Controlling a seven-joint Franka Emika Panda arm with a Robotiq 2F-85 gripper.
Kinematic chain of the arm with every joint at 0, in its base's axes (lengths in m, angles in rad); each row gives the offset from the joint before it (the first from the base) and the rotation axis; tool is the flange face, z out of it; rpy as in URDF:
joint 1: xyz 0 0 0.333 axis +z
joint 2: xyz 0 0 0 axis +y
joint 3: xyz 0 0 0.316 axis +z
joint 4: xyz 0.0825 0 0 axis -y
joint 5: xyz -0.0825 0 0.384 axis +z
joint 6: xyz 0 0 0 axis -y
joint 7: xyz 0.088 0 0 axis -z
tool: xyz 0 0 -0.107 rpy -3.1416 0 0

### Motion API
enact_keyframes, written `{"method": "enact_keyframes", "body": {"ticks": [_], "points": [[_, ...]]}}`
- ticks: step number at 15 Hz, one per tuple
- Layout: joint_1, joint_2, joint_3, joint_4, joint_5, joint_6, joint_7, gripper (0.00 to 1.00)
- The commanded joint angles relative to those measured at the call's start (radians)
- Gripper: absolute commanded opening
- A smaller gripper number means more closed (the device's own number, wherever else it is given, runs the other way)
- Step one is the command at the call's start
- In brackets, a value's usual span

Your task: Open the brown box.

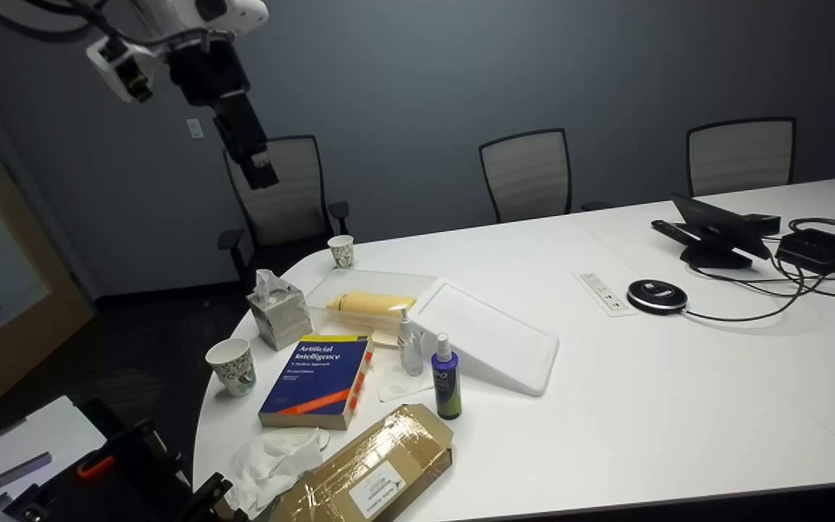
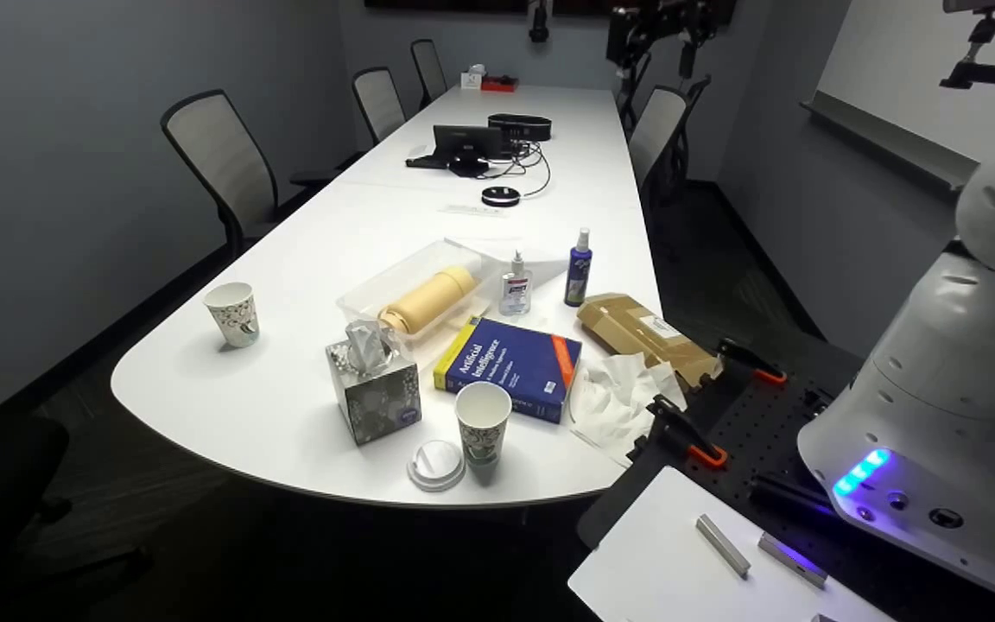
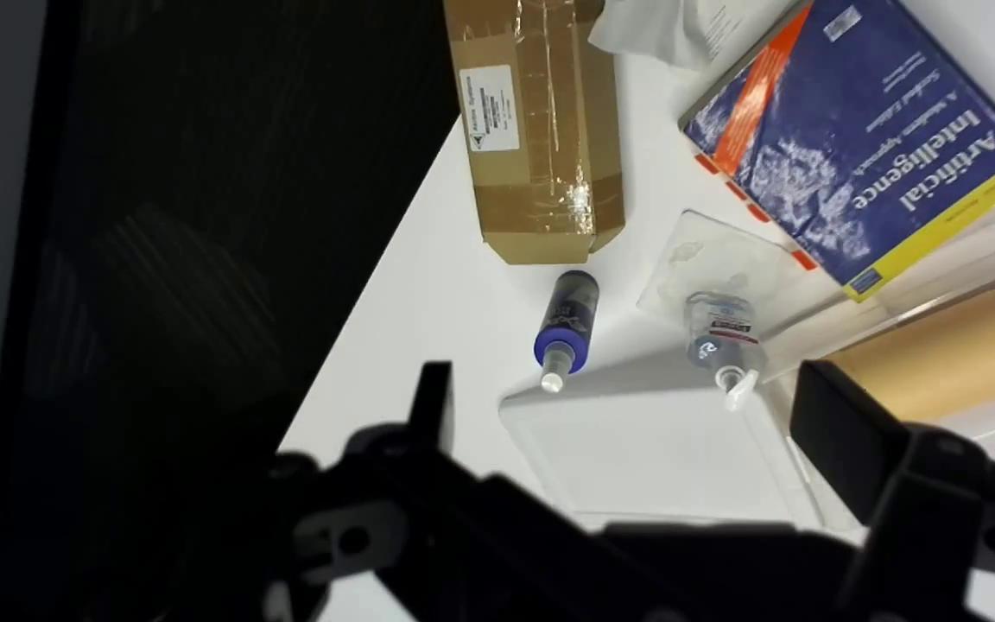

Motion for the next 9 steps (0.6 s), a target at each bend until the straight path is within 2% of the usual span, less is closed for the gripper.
{"method": "enact_keyframes", "body": {"ticks": [1,3,5,7,9], "points": [[-0.157,0.124,0.234,-0.052,-0.084,0.140,0.277,1.00],[-0.278,0.196,0.401,-0.062,-0.151,0.163,0.443,1.00],[-0.393,0.270,0.559,-0.064,-0.230,0.135,0.616,1.00],[-0.468,0.353,0.672,-0.056,-0.321,0.084,0.785,1.00],[-0.505,0.465,0.738,-0.044,-0.431,0.031,0.950,1.00]]}}
